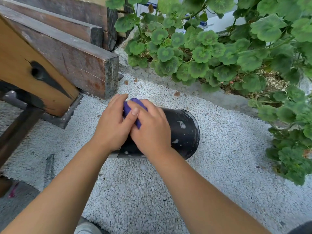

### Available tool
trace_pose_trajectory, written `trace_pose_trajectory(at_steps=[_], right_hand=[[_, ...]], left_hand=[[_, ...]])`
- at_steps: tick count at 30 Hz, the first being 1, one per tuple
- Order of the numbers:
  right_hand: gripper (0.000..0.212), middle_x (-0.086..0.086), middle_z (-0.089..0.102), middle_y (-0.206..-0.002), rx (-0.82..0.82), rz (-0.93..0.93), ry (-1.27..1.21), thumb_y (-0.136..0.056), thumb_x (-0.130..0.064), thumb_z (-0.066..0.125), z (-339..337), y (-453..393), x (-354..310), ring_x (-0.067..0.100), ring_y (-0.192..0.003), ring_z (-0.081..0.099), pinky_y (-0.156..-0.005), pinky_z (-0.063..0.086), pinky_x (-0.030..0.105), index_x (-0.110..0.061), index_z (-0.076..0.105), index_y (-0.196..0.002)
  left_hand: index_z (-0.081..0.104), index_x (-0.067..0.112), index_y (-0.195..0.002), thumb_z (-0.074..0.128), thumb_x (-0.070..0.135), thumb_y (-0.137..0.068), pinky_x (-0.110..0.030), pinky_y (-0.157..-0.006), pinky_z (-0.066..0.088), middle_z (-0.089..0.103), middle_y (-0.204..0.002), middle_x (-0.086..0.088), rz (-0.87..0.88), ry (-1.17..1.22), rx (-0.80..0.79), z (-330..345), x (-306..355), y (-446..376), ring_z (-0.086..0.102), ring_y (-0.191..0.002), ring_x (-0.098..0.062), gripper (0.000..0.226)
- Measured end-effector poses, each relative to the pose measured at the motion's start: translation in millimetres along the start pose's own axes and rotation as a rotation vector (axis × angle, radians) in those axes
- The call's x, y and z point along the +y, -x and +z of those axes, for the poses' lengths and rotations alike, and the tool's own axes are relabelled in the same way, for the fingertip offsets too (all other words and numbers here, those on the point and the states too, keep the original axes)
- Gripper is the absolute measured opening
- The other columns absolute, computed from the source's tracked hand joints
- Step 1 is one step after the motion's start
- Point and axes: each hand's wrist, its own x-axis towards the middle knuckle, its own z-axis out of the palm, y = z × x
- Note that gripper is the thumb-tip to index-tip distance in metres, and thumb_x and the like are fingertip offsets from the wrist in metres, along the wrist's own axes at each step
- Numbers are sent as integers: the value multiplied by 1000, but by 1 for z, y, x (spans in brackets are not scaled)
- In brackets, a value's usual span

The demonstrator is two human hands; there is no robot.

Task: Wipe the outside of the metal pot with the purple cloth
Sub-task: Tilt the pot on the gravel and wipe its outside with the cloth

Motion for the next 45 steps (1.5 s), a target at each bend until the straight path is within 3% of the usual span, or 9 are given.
trace_pose_trajectory(at_steps=[4,11,18,24,27,32,39,41,45], right_hand=[[39,0,64,-123,137,97,48,-79,-24,65,-5,13,38,27,-101,59,-86,48,32,-25,69,-118],[45,-4,57,-132,33,299,84,-82,-36,51,-24,11,94,23,-114,55,-89,41,29,-33,62,-126],[42,-8,58,-133,-14,364,-4,-84,-25,60,-35,-12,84,17,-116,54,-97,42,29,-32,64,-126],[37,-5,63,-121,-111,-29,-35,-82,-29,61,1,-9,-2,28,-98,56,-86,47,34,-35,66,-117],[38,-1,64,-122,-82,60,-28,-81,-25,65,-2,-16,23,30,-99,58,-88,47,35,-31,67,-119],[41,-6,61,-126,-254,308,26,-84,-29,58,-17,-41,84,22,-106,58,-83,42,28,-35,63,-125],[43,-4,61,-126,-221,517,77,-85,-26,57,-34,-38,117,21,-106,58,-80,41,26,-34,62,-126],[44,-5,64,-124,-124,639,-79,-83,-23,59,-40,-38,112,16,-105,60,-88,46,26,-34,63,-125],[36,2,64,-125,110,895,-1110,-92,-16,60,-48,-56,78,13,-104,67,-92,54,33,-24,59,-127]], left_hand=[[40,0,-142,30,63,-84,-35,-111,30,44,-145,-15,-49,19,2,2,-2,4,41,-134,-28,87],[35,11,-148,28,67,-85,-43,-114,29,39,-153,-7,-92,2,18,4,-2,-1,35,-140,-22,85],[34,10,-149,25,68,-83,-25,-108,22,36,-154,-6,-91,-14,5,-1,-12,-3,32,-141,-20,88],[42,0,-141,17,78,-86,-19,-101,25,46,-144,-15,-4,-23,-10,-2,-12,-2,41,-133,-24,99],[40,-3,-141,22,73,-87,-18,-101,24,45,-144,-17,2,-39,-17,-2,-12,1,41,-133,-26,95],[37,1,-145,26,63,-87,-26,-104,26,42,-147,-13,-27,-29,-28,-1,-8,8,39,-134,-25,85],[41,3,-139,33,61,-90,-31,-102,31,47,-136,-10,90,-87,-36,9,16,4,41,-127,-24,76],[39,6,-143,33,62,-90,-40,-112,29,42,-146,-9,85,-96,-62,12,17,5,33,-139,-25,77],[26,20,-152,36,63,-89,-40,-112,29,41,-149,7,75,-32,-28,10,11,8,27,-144,-21,77]])
